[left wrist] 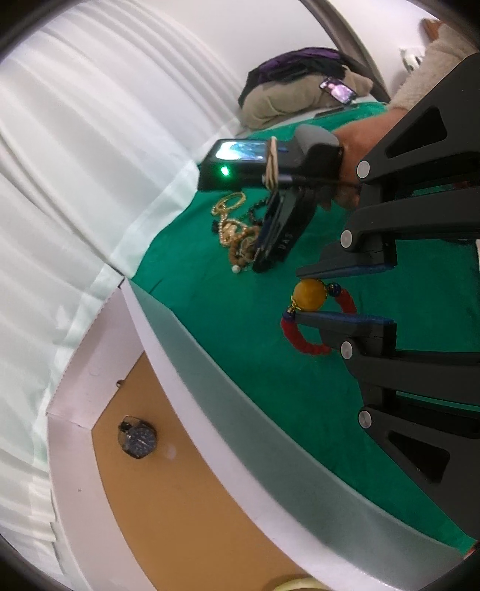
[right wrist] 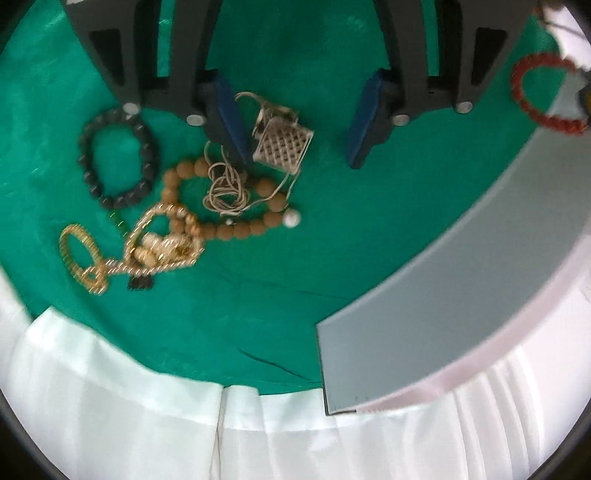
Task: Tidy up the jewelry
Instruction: 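Grasp the silver filigree pendant with the right tool while the left tool holds the red bracelet, then carry red bracelet and pendant into the white box while both tools open to drop them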
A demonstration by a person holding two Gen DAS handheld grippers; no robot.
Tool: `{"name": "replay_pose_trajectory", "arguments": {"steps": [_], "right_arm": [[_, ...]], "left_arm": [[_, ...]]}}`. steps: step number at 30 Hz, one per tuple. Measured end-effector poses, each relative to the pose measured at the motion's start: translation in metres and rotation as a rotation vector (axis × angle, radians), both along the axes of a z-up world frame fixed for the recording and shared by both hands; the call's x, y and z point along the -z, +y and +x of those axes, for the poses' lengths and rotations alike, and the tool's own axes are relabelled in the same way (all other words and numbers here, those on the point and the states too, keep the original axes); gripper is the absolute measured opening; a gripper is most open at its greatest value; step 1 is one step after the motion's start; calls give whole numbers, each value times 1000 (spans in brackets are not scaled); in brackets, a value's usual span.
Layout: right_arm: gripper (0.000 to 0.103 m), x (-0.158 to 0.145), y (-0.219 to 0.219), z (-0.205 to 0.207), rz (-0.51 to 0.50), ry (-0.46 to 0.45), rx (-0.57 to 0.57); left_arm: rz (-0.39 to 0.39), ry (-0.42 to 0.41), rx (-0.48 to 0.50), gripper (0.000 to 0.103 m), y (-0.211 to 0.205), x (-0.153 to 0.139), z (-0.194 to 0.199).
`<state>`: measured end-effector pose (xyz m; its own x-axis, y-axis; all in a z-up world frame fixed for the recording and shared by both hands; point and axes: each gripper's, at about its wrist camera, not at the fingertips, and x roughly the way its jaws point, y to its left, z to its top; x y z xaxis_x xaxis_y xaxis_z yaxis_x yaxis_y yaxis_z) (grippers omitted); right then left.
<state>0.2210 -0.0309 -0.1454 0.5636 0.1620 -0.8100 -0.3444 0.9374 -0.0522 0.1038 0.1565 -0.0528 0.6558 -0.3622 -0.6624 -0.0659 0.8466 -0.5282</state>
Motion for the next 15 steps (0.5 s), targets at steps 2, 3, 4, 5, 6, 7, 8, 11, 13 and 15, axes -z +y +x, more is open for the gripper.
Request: {"name": "replay_pose_trajectory", "arguments": {"steps": [2, 3, 4, 5, 6, 7, 8, 11, 13, 15], "right_arm": [[29, -5, -10, -3, 65, 38, -2], [29, -13, -20, -8, 108, 39, -5], [29, -21, -27, -9, 140, 39, -9], [29, -32, -37, -10, 187, 48, -17], [29, -40, -45, -12, 221, 58, -21], [29, -50, -56, -13, 263, 71, -27], [29, -60, -65, -14, 308, 84, -33], [29, -84, -83, -13, 418, 119, -45], [29, -100, -86, -14, 461, 125, -63], [29, -115, -81, -16, 495, 126, -93]], "left_arm": [[1, -2, -1, 15, 1, -1, -4], [3, -3, -3, 15, 2, -3, -6], [3, -4, -5, 15, 2, -4, -7], [3, -6, -8, 15, 3, -6, -8], [2, -10, -11, 15, 4, -9, -8], [1, -13, -13, 15, 4, -12, -8], [-3, -18, -16, 15, 5, -17, -9], [-20, -32, -18, 15, 8, -30, -11], [-41, -44, -22, 15, 11, -42, -14], [-54, -59, -29, 15, 16, -54, -18]]}}
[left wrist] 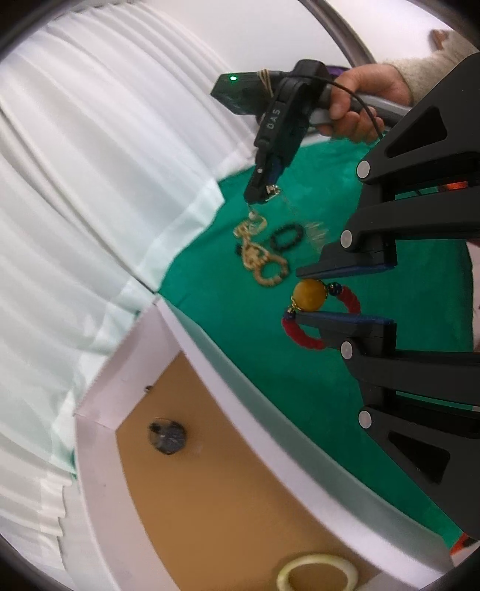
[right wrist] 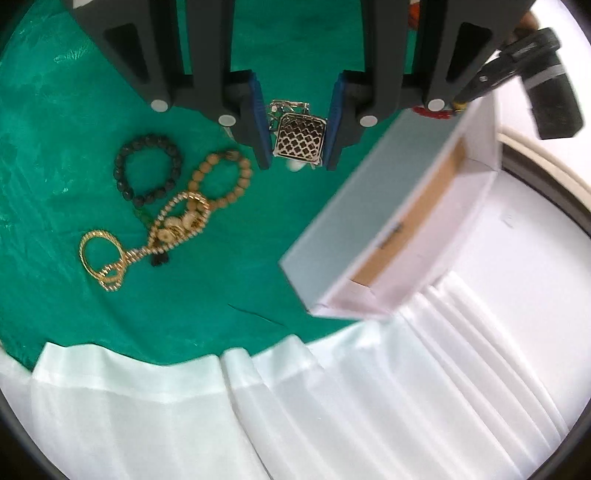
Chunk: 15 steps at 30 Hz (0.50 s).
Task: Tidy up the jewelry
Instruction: 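Carry red bracelet and pendant into the white box while both tools open to drop them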
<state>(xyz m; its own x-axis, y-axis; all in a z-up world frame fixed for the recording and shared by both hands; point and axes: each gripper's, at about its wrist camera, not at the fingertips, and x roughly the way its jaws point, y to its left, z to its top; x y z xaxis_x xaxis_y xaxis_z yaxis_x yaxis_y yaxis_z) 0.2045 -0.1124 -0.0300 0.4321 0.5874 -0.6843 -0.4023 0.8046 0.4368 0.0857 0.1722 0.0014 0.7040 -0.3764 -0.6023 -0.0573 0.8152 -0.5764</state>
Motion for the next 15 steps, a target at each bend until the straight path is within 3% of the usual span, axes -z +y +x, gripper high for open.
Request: {"name": "replay_pose_trajectory", "arguments": {"steps": [9, 15], "right_arm": [[29, -75, 60, -36, 92, -88, -168], [29, -120, 147, -43, 129, -166, -323]], "left_arm": [[-21, -48, -102, 15, 54, -59, -26], [64, -37, -231, 15, 108, -80, -32]]}}
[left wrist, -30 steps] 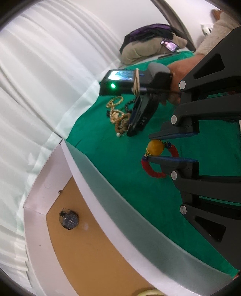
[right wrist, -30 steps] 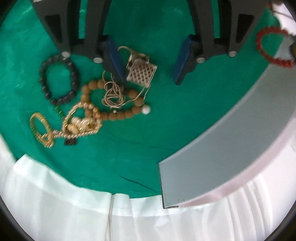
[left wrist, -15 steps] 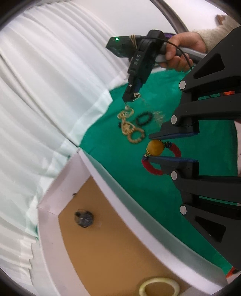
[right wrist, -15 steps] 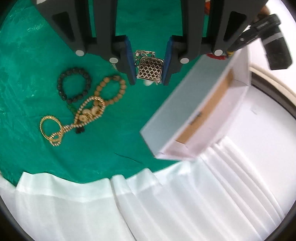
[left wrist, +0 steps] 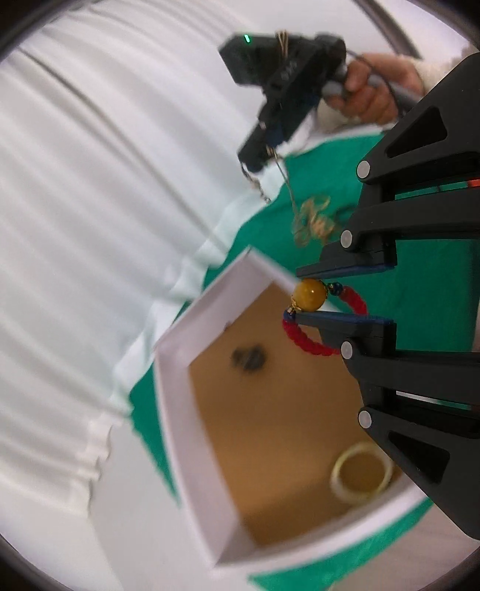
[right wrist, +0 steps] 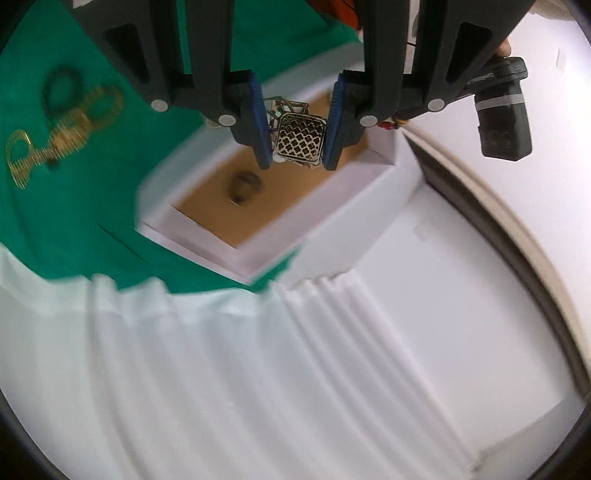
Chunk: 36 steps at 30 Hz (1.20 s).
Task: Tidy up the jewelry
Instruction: 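Carry red bracelet and pendant into the white box while both tools open to drop them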
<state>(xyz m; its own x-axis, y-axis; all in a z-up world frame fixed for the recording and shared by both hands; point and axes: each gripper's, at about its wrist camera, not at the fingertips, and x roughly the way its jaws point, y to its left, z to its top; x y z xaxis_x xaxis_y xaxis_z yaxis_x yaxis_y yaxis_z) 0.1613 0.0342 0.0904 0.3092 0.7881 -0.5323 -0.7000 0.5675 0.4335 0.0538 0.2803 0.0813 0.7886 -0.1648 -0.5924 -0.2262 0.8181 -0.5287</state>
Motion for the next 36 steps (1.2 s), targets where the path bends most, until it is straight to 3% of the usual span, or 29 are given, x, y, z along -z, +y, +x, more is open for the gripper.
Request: {"name": "replay_pose_trajectory", "arguments": {"steps": [3, 6, 14, 16, 17, 19, 21, 26, 28, 31, 33, 36], "right_arm": [[29, 1, 47, 3, -23, -23, -64], [29, 23, 87, 12, -67, 4, -109], [31, 130, 147, 28, -287, 85, -125], [40, 141, 147, 30, -333, 93, -99], [45, 139, 141, 31, -334, 97, -75], [47, 123, 127, 29, -310, 74, -53], [57, 93, 110, 19, -282, -4, -37], [82, 33, 65, -21, -234, -209, 10], [82, 24, 46, -36, -241, -267, 45], [82, 32, 14, -53, -262, -318, 90], [82, 53, -11, -62, -305, -335, 137], [82, 99, -58, -69, -395, -321, 245]], "left_arm": [[25, 40, -49, 15, 24, 8, 8], [34, 86, -72, 15, 38, 25, 19], [62, 265, -111, 16, 61, 98, 54], [96, 300, -138, 17, 63, 106, 55], [96, 294, -143, 24, 63, 104, 52], [94, 257, -154, 38, 63, 95, 44], [130, 203, -178, 54, 59, 77, 33], [199, 69, -155, 73, 24, 30, 15], [231, 18, -100, 77, -5, 14, 9], [278, -33, -27, 83, -46, 3, 3], [302, -48, 22, 91, -72, 3, -1], [323, -32, 104, 94, -111, 22, 1]]}}
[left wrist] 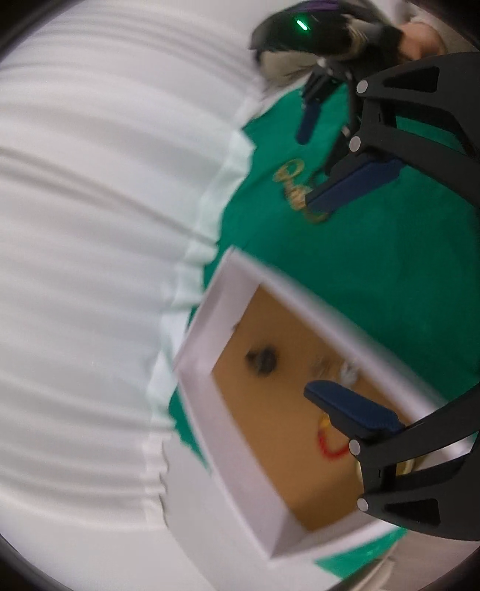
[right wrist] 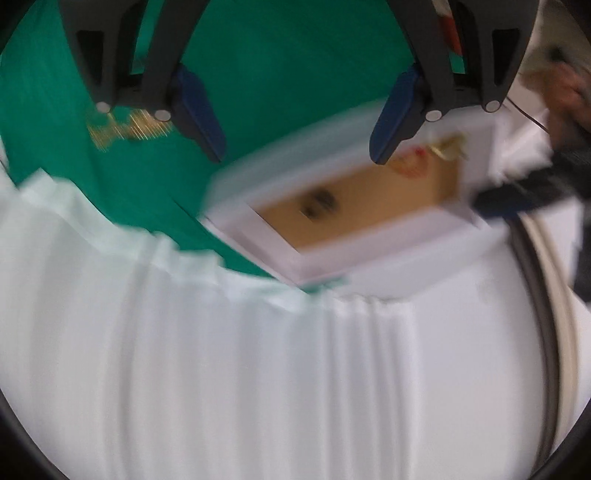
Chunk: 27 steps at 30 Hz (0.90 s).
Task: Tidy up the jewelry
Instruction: 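Carry red bracelet and pendant into the white box while both tools open to drop them, then move the open left tool down around the brown wooden bead bracelet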
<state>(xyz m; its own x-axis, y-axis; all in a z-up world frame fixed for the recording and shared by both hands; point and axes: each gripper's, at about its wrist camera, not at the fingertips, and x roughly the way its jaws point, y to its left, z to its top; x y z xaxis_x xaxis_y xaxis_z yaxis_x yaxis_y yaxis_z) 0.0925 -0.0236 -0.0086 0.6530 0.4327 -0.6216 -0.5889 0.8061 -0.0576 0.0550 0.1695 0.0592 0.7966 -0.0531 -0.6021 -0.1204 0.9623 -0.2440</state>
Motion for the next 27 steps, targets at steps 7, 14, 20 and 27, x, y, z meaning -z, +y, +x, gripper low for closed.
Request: {"name": "replay_pose_trajectory", "arguments": {"steps": [7, 14, 20, 27], "right_arm": [[82, 88, -119, -17, -92, 100, 313], [82, 109, -172, -33, -72, 86, 446], [82, 119, -177, -34, -28, 84, 450], [82, 130, -185, -42, 10, 101, 439]], "left_arm": [[-19, 141, 150, 94, -82, 86, 33], [50, 243, 245, 93, -141, 134, 41], [125, 257, 259, 94, -156, 141, 38], [94, 238, 206, 94, -145, 124, 78]]}}
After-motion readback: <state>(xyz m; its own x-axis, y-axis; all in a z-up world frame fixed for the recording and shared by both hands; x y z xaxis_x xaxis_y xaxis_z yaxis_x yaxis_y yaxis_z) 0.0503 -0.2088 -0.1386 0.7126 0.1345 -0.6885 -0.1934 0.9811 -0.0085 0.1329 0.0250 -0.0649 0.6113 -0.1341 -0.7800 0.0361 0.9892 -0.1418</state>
